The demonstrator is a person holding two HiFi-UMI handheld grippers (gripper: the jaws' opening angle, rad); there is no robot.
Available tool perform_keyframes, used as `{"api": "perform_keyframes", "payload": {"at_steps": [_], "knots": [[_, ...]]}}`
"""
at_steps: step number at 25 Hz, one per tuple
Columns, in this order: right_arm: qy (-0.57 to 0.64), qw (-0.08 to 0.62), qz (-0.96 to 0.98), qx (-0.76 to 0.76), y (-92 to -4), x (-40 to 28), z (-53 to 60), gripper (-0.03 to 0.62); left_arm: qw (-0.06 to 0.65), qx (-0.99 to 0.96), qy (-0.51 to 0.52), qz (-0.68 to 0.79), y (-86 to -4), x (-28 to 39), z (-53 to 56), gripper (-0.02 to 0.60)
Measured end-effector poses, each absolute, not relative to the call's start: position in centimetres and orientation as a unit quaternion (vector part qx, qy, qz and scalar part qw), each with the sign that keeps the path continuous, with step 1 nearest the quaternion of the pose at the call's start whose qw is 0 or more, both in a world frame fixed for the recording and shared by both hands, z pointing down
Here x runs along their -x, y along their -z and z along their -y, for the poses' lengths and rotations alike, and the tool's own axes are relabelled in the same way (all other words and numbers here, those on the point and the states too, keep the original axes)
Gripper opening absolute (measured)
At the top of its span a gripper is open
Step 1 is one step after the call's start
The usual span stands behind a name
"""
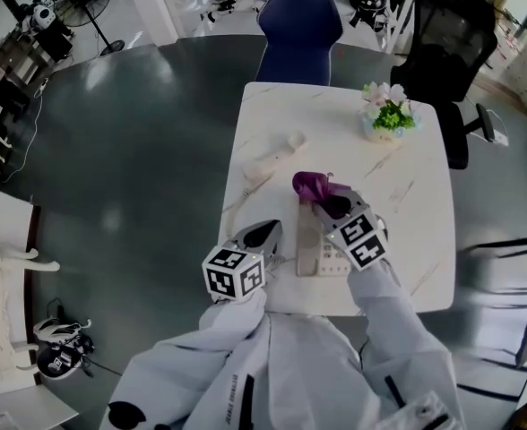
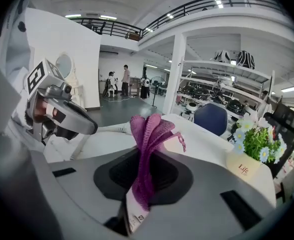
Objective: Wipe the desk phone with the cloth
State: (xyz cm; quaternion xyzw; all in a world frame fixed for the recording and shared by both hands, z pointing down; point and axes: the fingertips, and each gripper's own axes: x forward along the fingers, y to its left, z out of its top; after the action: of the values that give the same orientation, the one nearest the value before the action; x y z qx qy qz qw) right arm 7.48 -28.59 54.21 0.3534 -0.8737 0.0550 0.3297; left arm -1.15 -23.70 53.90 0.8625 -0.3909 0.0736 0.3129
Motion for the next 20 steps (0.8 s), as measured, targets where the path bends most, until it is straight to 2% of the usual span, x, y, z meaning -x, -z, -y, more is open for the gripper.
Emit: {"api": "perform_keyframes", "payload": {"at_steps": [20], "knots": [[-0.074, 0.369, 0.868, -0.325, -55.7, -6.6, 27.0, 0.038, 0.321, -0.867, -0.083, 0.372, -54.5, 1.1, 23.1, -0.002]]}}
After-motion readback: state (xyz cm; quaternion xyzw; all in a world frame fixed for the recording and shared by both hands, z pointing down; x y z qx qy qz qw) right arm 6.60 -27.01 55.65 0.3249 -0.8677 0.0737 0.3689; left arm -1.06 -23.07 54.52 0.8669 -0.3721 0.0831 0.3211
